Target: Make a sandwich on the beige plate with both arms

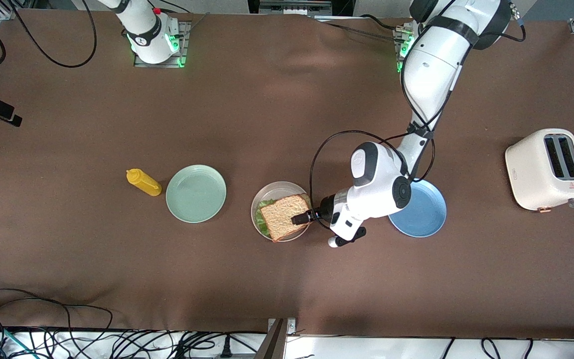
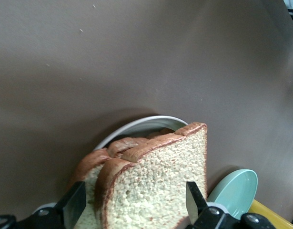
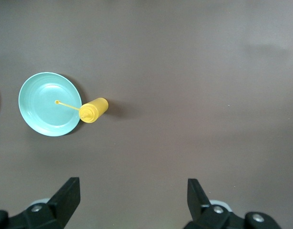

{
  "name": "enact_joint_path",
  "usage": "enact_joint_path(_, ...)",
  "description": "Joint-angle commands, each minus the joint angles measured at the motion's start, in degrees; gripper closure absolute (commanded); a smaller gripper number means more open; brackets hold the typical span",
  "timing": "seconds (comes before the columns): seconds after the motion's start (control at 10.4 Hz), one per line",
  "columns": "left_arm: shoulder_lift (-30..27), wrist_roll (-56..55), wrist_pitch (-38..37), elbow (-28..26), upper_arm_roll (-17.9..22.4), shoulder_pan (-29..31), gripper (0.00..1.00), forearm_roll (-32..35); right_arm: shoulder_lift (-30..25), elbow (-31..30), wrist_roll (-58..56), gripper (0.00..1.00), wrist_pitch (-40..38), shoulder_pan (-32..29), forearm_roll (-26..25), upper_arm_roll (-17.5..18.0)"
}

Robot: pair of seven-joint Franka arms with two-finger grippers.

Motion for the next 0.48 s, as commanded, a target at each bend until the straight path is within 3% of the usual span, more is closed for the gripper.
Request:
enact_joint_path(0.0, -1.3, 0.5, -3.4, -0.4, -0.2, 1.6, 0.06, 3.1, -0.4, 0.9, -0.2, 0.00, -2.2, -0.2, 1.1, 0.1)
enact_joint_path(0.39, -6.5, 0.1, -12.8, -0.8, -0.1, 5.6, 0.00, 15.8, -0.5, 0.9, -0.1, 0.00, -2.3, -0.2, 1.1, 0.3)
